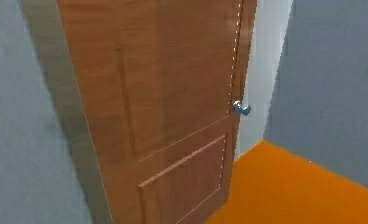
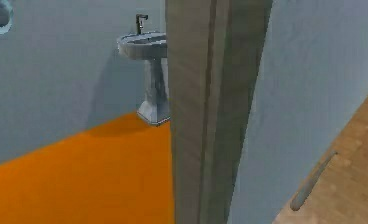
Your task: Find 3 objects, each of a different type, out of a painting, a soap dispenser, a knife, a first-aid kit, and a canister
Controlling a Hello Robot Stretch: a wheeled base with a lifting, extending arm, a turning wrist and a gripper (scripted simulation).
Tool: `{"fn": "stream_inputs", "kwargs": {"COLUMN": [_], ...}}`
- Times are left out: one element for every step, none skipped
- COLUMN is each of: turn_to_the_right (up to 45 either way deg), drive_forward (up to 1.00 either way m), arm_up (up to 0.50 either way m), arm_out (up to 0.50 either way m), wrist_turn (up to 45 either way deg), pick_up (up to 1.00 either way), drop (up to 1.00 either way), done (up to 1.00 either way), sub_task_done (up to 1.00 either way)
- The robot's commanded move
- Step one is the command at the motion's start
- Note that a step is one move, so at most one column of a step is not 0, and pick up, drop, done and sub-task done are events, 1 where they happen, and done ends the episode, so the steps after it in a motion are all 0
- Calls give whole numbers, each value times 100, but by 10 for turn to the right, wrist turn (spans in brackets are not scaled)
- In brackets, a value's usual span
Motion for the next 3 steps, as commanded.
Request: {"fn": "stream_inputs", "kwargs": {"turn_to_the_right": [450,210,0], "drive_forward": [0,0,40], "arm_up": [0,0,0], "arm_out": [0,0,0], "wrist_turn": [0,0,0], "pick_up": [0,0,0], "drop": [0,0,0], "done": [0,0,0], "sub_task_done": [0,0,0]}}
